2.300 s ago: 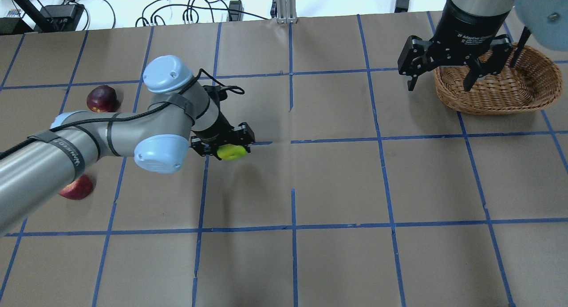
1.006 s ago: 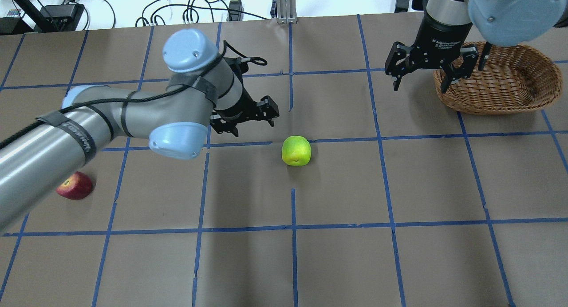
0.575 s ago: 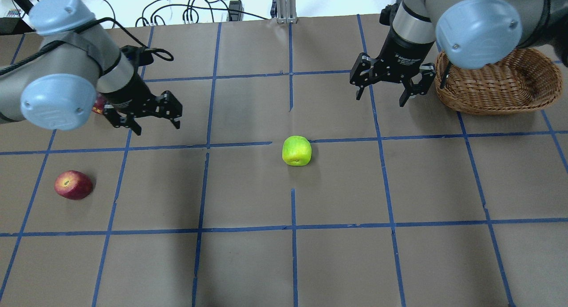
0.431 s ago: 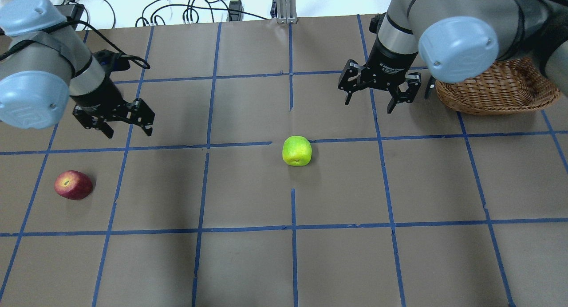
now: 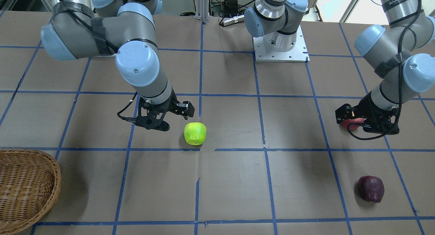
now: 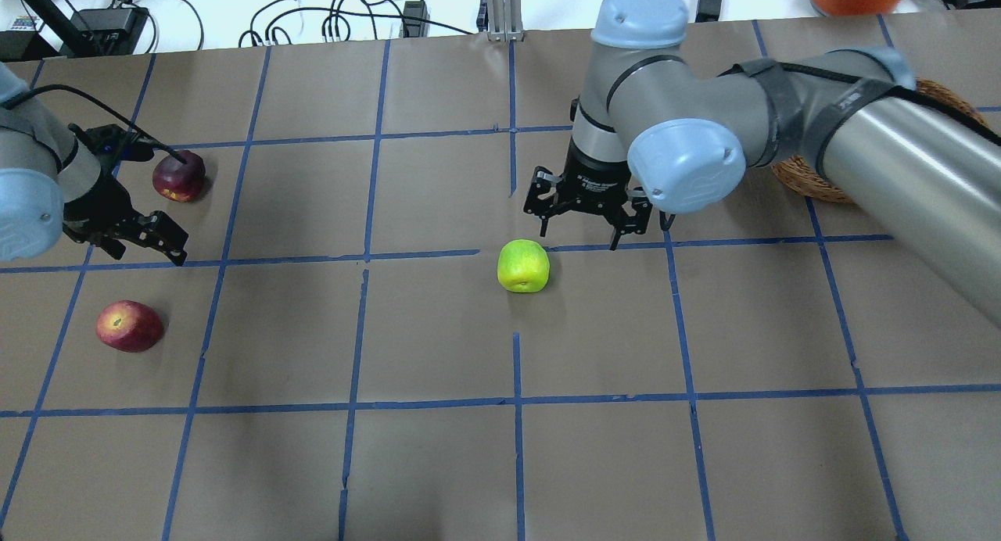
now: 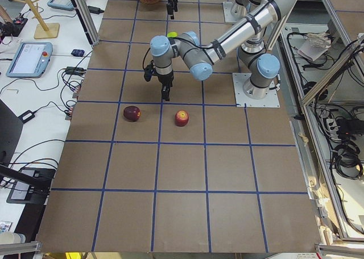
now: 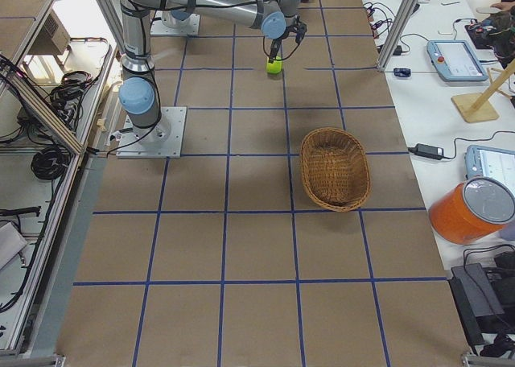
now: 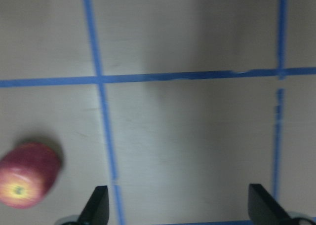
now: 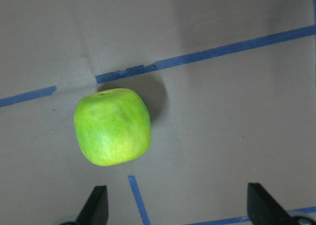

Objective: Put all apples into basket
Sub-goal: 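Grasp the green apple with right gripper while left grasps red apple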

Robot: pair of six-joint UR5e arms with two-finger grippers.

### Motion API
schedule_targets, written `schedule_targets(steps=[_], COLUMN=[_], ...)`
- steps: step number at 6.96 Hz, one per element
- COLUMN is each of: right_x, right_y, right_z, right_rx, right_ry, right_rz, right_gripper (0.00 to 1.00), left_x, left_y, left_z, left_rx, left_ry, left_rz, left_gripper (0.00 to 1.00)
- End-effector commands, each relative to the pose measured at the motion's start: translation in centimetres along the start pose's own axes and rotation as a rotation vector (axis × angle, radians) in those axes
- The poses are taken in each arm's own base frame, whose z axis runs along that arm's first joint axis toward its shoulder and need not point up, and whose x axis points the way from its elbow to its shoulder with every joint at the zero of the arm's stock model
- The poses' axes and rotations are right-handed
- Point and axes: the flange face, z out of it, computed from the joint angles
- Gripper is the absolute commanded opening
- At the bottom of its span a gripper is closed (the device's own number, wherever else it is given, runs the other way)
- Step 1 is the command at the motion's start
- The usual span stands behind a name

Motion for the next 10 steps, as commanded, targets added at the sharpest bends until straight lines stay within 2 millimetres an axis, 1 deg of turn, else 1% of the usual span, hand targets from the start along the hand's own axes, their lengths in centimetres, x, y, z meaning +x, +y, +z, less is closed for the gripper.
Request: schedule_targets(steps=[1, 2, 3, 4, 5, 6, 7, 8, 9, 10], right_x=[-3.6, -3.9, -4.1, -3.9, -4.3, -4.4, -4.3, -4.4, -4.5, -3.8], right_y=[-0.3, -0.7, -1.3, -1.7, -2.3, -2.6, -2.4, -2.4, -2.8, -3.8], right_z=[5.2, 5.7, 6.4, 8.4, 9.4, 10.1, 11.2, 10.7, 9.7, 6.3], right_rx=[0.007, 0.016, 0.038, 0.01, 0.016, 0.027, 0.011, 0.019, 0.037, 0.095], right_ry=[0.005, 0.0, -0.012, 0.007, 0.001, -0.004, 0.004, 0.003, -0.005, -0.022], right_rz=[-0.023, -0.03, -0.032, -0.027, -0.031, -0.031, -0.032, -0.037, -0.048, -0.036], right_gripper=[1.0, 1.0, 1.0, 1.0, 1.0, 1.0, 1.0, 0.27, 0.0, 0.0], left_x=[-4.3, -4.9, -5.2, -5.5, -5.6, -5.8, -6.0, -6.1, -5.8, -5.2], left_y=[1.7, 2.0, 2.0, 2.2, 2.4, 2.6, 2.6, 2.6, 2.8, 2.0], left_z=[3.7, 5.4, 6.6, 8.1, 10.0, 10.9, 10.9, 10.0, 9.4, 8.5], left_rx=[-0.007, -0.081, -0.114, -0.139, -0.163, -0.207, -0.213, -0.205, -0.216, -0.214], left_ry=[0.005, -0.033, -0.029, -0.01, 0.013, -0.011, -0.016, -0.02, -0.009, -0.006], left_rz=[-0.001, 0.008, 0.01, 0.007, 0.003, 0.004, 0.004, 0.005, -0.003, 0.012], left_gripper=[1.0, 1.0, 1.0, 1.0, 1.0, 1.0, 1.0, 0.72, 0.14, 0.0])
